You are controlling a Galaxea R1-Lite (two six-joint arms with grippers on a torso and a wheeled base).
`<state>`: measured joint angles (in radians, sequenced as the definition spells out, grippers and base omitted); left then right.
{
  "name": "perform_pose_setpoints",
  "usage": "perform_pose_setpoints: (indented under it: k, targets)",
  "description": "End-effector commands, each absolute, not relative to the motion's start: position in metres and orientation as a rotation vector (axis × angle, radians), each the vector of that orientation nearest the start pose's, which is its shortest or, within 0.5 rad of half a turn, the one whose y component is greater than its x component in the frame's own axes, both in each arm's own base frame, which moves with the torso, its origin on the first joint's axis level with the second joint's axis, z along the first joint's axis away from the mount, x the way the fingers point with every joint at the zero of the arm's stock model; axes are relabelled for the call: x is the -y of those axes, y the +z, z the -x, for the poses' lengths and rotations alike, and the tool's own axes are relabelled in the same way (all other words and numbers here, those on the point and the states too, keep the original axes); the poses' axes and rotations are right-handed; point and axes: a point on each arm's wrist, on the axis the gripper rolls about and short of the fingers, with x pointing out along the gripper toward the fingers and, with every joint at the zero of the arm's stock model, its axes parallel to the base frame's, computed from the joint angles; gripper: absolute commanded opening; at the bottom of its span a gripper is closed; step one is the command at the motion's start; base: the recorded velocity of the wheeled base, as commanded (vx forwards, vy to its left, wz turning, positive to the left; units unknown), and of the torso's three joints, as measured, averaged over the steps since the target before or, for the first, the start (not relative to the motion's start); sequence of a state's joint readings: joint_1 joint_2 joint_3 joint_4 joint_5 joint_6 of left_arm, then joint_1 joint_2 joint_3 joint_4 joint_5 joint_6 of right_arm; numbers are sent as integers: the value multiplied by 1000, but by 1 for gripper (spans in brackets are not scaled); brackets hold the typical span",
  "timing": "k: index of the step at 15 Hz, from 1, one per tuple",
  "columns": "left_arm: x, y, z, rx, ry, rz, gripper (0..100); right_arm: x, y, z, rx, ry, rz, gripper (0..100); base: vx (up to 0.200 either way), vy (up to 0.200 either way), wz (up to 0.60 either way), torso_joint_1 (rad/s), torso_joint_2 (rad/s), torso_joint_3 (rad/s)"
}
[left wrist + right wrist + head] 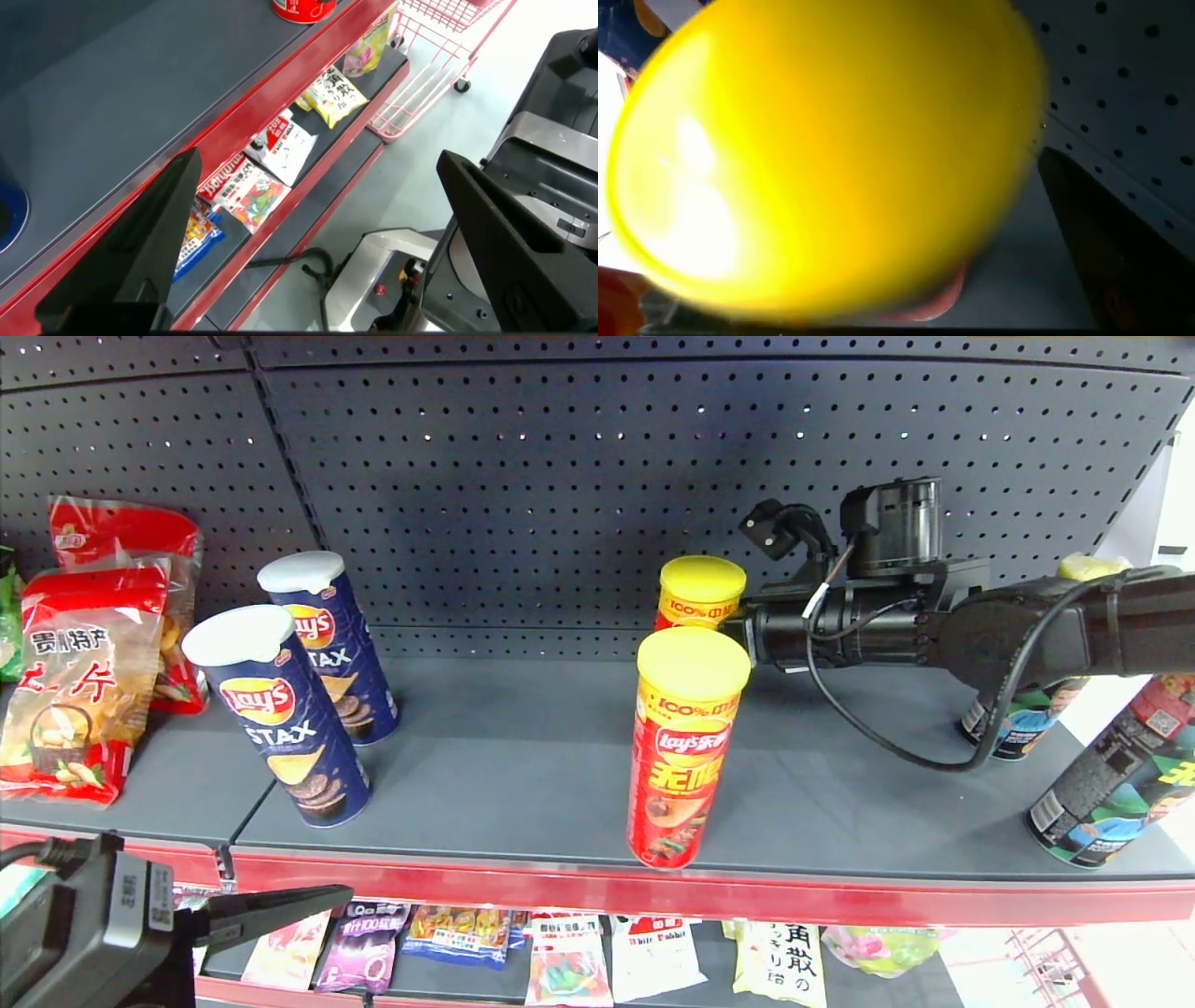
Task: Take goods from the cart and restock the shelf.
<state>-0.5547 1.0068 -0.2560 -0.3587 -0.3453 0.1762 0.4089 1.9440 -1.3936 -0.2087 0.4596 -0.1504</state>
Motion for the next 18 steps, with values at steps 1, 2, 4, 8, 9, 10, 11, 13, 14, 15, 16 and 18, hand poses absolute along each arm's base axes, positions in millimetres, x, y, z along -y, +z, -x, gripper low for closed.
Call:
perform_pose_setpoints:
  k: [1, 2, 4, 8, 9, 10, 11, 13, 14, 15, 16, 18]
  targets:
    - [66, 150, -92, -333, -921, -205, 100, -160, 226, -346, -276, 867, 132, 100, 0, 0, 0, 0, 0, 0]
    - [67, 150, -94, -339, -921, -206, 100, -157, 228, -340, -280, 847, 133, 100, 0, 0, 0, 0, 0, 0]
    - [69, 152, -98, -340, -923, -206, 100, -150, 229, -330, -289, 837, 133, 100, 0, 0, 0, 0, 0, 0]
    - [75, 155, -106, -351, -920, -209, 100, -130, 231, -294, -316, 797, 134, 100, 0, 0, 0, 0, 0, 0]
    - [76, 154, -109, -360, -907, -215, 100, -123, 230, -282, -330, 761, 132, 100, 0, 0, 0, 0, 0, 0]
    - [77, 154, -111, -365, -897, -218, 100, -119, 228, -275, -338, 742, 131, 100, 0, 0, 0, 0, 0, 0]
    - [80, 155, -116, -375, -890, -221, 100, -109, 231, -258, -334, 708, 127, 100, 0, 0, 0, 0, 0, 0]
    - [86, 157, -126, -389, -889, -224, 100, -96, 234, -228, -322, 697, 119, 100, 0, 0, 0, 0, 0, 0]
    - [88, 157, -129, -396, -889, -225, 100, -93, 234, -221, -317, 695, 120, 100, 0, 0, 0, 0, 0, 0]
    - [94, 155, -138, -420, -889, -233, 100, -85, 232, -198, -309, 698, 121, 100, 0, 0, 0, 0, 0, 0]
    - [99, 155, -146, -432, -891, -235, 100, -79, 230, -183, -299, 703, 122, 100, 0, 0, 0, 0, 0, 0]
    - [108, 153, -160, -453, -893, -237, 100, -70, 230, -158, -263, 714, 119, 100, 0, 0, 0, 0, 0, 0]
